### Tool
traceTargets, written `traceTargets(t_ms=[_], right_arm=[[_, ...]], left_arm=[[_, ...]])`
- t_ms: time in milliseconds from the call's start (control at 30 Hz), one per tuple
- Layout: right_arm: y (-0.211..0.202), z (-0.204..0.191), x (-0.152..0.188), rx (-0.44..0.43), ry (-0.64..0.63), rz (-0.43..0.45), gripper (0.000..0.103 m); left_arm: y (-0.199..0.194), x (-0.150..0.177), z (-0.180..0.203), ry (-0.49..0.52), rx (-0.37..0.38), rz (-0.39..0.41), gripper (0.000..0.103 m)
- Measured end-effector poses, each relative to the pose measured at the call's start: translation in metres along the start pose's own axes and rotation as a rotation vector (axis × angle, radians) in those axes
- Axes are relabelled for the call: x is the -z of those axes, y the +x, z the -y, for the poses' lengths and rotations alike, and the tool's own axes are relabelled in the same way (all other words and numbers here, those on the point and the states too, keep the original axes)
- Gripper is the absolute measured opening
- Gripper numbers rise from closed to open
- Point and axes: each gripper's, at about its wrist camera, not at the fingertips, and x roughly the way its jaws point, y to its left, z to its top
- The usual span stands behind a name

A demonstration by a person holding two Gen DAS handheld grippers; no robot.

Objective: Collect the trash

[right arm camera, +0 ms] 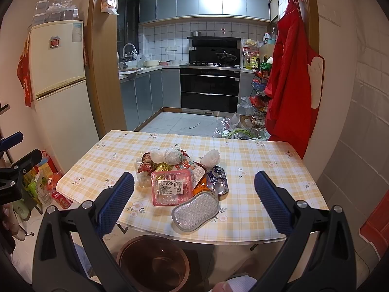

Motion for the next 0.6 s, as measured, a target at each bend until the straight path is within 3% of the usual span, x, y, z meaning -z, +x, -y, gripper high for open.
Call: traceTargets(t_ms=[600], right_arm=[[0.0041,0.0009,0.0026,-0.002,0.001,-0.005,0.098]], left_arm=[[0.0,0.0,-0.0002,-0.002,0.0,-0.002,0.098]])
